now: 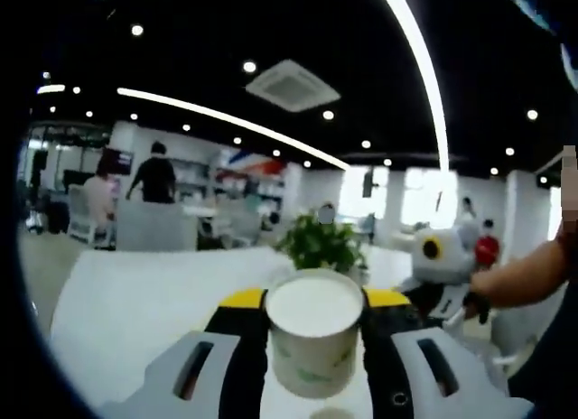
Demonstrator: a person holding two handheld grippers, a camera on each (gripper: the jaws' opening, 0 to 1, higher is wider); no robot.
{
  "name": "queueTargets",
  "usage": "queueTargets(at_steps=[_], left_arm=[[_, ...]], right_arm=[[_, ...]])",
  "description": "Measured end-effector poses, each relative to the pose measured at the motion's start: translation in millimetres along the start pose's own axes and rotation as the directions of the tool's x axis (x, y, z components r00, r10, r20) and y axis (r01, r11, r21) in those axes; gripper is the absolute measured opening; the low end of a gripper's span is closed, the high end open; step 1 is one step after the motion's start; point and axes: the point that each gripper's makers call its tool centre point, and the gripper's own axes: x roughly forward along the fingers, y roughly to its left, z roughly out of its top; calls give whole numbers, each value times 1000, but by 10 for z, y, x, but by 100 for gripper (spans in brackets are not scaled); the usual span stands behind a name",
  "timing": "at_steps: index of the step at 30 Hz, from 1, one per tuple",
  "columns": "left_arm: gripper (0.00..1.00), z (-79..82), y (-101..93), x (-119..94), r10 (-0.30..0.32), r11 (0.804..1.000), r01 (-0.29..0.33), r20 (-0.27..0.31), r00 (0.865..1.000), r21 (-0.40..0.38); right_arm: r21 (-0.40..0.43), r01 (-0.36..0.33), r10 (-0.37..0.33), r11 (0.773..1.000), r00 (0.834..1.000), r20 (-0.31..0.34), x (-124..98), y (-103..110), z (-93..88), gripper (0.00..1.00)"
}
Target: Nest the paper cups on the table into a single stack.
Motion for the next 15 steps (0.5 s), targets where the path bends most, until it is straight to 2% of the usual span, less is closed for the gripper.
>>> queueTargets(at_steps=[3,6,10,13,15], left_arm=[[38,40,-13,-21,-12,1000,12,27,1000,-24],[38,50,-38,-19,-19,999,21,41,999,-45],[38,71,-114,-3,-49,995,54,66,997,-78],[38,39,-161,14,-66,995,70,53,996,-71],[38,-4,-193,-5,-99,992,101,31,995,-81]], right_arm=[[17,-23,22,1000,999,31,-32,51,73,50],[56,-77,74,996,996,54,-49,167,128,45],[87,-108,102,990,992,72,-50,219,148,44],[121,-129,118,984,989,88,-74,234,178,41],[122,-143,132,982,987,93,-116,218,189,37]])
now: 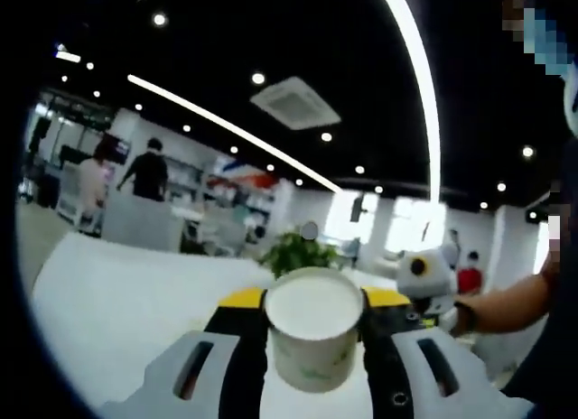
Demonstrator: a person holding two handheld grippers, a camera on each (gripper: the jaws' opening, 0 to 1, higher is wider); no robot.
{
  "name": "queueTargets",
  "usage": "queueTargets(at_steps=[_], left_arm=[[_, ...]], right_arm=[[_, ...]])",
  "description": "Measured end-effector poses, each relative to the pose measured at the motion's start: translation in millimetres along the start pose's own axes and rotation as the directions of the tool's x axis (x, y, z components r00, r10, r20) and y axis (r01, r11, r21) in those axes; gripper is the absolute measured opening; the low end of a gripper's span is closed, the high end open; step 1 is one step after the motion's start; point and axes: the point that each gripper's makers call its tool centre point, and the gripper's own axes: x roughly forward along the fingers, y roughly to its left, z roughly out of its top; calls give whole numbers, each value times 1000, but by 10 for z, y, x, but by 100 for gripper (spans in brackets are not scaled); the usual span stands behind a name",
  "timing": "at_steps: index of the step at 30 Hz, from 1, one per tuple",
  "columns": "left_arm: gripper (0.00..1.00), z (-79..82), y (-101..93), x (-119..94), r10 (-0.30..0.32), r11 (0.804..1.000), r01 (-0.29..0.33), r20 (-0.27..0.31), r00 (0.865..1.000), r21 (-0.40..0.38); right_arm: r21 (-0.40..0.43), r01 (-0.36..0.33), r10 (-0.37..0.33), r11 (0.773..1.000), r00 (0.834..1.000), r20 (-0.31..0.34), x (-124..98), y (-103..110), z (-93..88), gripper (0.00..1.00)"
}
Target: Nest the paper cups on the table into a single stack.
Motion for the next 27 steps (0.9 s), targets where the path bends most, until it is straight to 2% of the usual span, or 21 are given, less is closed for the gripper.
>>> queueTargets(at_steps=[2,3,5,8,11,15,17,21,27], left_arm=[[38,-69,-53,-41,-48,999,48,-45,998,-9],[38,-127,-62,-72,-62,998,63,-78,995,1],[38,-183,-101,-110,-93,994,99,-113,989,51],[38,-286,-183,-183,-140,986,153,-177,974,64],[38,-321,-224,-224,-167,983,179,-193,967,50],[38,-336,-260,-272,-199,977,211,-200,959,38],[38,-354,-293,-293,-222,970,237,-214,951,49],[39,-379,-310,-294,-227,966,249,-230,946,74],[40,-341,-336,-278,-227,966,249,-221,949,77]], right_arm=[[15,-26,26,1000,1000,2,-51,19,11,33],[13,-78,78,997,997,8,-78,87,19,35],[36,-117,117,993,993,12,-117,147,28,36],[43,-141,139,989,990,37,-185,160,79,26],[52,-167,165,985,986,36,-203,194,83,17],[67,-206,204,976,979,28,-203,260,68,10],[68,-226,225,972,974,28,-218,283,77,5],[87,-304,302,949,953,33,-280,378,130,1],[87,-347,347,934,938,21,-305,500,242,0]])
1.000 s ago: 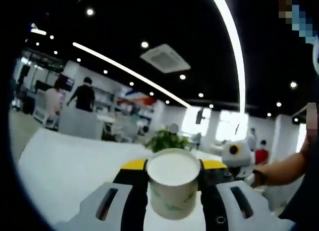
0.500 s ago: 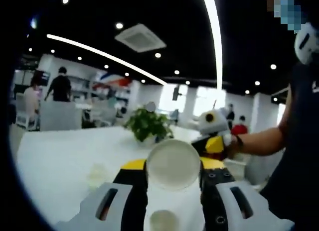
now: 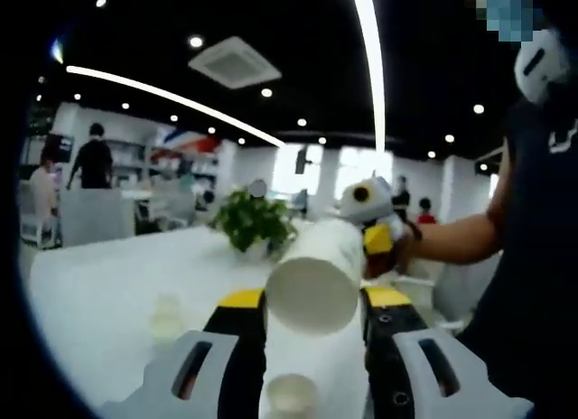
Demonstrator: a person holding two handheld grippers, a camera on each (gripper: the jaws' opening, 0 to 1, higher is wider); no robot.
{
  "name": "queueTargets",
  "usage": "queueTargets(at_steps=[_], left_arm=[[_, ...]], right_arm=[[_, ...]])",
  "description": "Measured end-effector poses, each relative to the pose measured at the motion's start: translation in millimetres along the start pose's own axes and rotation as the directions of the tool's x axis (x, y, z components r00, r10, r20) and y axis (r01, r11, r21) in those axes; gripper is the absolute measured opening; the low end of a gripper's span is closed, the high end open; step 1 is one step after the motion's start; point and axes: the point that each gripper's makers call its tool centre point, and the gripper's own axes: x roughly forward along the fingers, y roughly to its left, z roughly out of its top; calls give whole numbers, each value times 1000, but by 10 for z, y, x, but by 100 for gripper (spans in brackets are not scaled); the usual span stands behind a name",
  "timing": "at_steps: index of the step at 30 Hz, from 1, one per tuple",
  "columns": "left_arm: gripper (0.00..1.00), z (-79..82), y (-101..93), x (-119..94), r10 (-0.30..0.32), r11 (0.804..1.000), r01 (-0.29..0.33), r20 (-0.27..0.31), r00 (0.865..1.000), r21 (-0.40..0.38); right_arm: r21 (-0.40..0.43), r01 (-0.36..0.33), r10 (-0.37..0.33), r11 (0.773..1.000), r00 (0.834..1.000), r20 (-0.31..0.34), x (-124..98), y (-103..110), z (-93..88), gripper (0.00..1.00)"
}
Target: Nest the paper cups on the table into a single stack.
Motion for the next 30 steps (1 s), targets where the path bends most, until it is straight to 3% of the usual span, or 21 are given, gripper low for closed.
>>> queueTargets(at_steps=[4,9,12,15,19,22,23,28,30], left_arm=[[42,87,33,-7,19,1000,-19,24,1000,-6],[58,110,154,-32,86,996,-86,15,996,-5],[65,50,324,-88,178,984,-178,-20,984,15],[77,-20,506,-155,275,961,-274,-39,961,39],[99,-170,753,-314,407,913,-405,-78,910,48],[98,-315,853,-428,458,889,-452,-123,880,73],[98,-327,890,-478,479,878,-472,-124,869,82],[98,-529,946,-682,512,859,-509,-167,843,63],[98,-607,968,-767,527,849,-524,-181,830,70]], right_arm=[[-2,-3,3,1000,1000,3,-4,17,62,0],[-37,24,-25,999,999,-29,18,26,104,0],[-101,87,-98,991,988,-117,26,-56,76,0],[-176,121,-157,977,966,-207,20,-113,55,0],[-269,141,-224,953,924,-309,8,-162,65,0],[-292,146,-251,945,898,-362,4,-186,87,0],[-317,149,-272,937,880,-390,-7,-211,85,0],[-411,127,-342,903,792,-506,-26,-271,49,0],[-462,104,-380,881,737,-559,-41,-305,26,0]])
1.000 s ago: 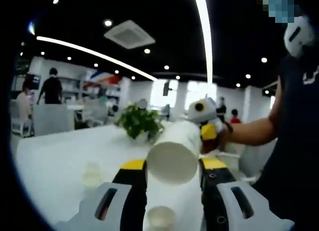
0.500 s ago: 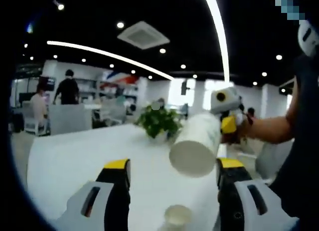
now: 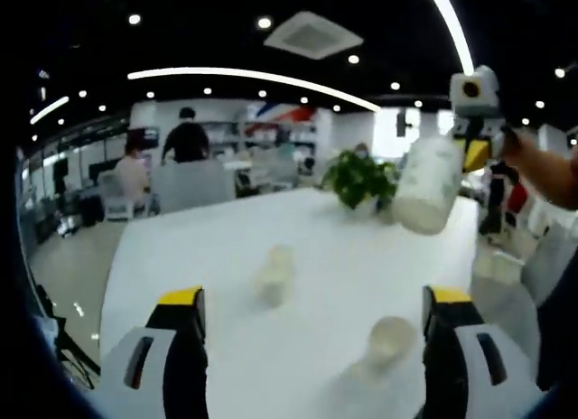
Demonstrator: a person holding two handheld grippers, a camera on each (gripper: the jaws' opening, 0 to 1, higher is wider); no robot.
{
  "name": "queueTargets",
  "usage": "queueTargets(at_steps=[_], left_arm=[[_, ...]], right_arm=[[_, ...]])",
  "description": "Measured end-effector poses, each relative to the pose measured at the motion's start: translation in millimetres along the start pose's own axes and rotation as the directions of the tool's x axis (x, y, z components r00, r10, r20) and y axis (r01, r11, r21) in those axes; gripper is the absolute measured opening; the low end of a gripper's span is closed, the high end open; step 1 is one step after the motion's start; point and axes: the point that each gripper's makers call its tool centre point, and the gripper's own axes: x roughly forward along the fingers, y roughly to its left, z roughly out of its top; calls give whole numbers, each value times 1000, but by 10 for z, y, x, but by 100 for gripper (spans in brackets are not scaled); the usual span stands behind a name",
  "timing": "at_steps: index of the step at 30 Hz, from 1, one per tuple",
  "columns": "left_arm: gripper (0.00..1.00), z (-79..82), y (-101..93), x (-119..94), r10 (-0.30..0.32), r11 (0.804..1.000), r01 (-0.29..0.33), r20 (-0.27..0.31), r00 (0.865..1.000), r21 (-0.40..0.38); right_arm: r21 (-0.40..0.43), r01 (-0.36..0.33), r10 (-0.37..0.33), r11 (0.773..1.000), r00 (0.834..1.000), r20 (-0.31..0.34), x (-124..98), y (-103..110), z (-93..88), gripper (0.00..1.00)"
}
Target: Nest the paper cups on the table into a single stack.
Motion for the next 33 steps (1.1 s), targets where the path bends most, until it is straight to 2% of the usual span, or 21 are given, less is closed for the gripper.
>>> queueTargets(at_steps=[3,6,9,12,14,15,16,17,18,19,21,22,24,28,33], left_arm=[[98,-84,62,-57,17,1000,-17,-15,1000,-19],[98,-165,135,-111,37,999,-38,-26,999,-26],[98,-221,181,-155,52,998,-52,-35,998,-20],[98,-298,189,-184,61,998,-61,-57,996,0],[98,-348,193,-194,60,998,-60,-66,996,7],[98,-357,187,-201,60,998,-60,-69,996,6],[98,-374,191,-206,61,998,-61,-73,996,3],[98,-384,193,-208,61,998,-61,-75,995,1],[98,-389,190,-212,60,998,-60,-76,995,-1],[98,-389,189,-215,60,998,-60,-75,995,-2],[98,-400,212,-222,63,998,-63,-70,996,-4],[98,-399,218,-229,65,998,-66,-69,996,-6],[98,-401,244,-251,72,997,-73,-64,995,-15],[98,-421,271,-269,80,996,-82,-63,995,-26],[98,-451,267,-283,81,996,-83,-67,994,-30]], right_arm=[[-73,5,-14,997,993,-121,25,-21,-69,0],[-117,-11,-16,993,972,-235,28,-28,-130,0],[-143,-15,-30,990,950,-309,13,-49,-130,0],[-186,-11,-67,983,911,-406,20,-92,-133,0],[-204,-32,-66,978,888,-455,39,-83,-147,0],[-210,-51,-60,976,869,-490,70,-79,-159,0],[-210,-61,-55,976,861,-505,91,-77,-165,0],[-211,-79,-48,974,840,-540,125,-79,-194,0],[-213,-85,-48,973,833,-551,135,-82,-203,0],[-228,-100,-52,968,814,-578,168,-93,-228,0],[-241,-113,-59,964,792,-608,224,-97,-254,0],[-242,-121,-57,963,785,-617,242,-88,-262,0],[-242,-126,-56,962,778,-625,290,-78,-257,0],[-229,-127,-47,965,775,-630,336,-57,-241,0],[-207,-98,-50,974,791,-610,391,-52,-213,0]])
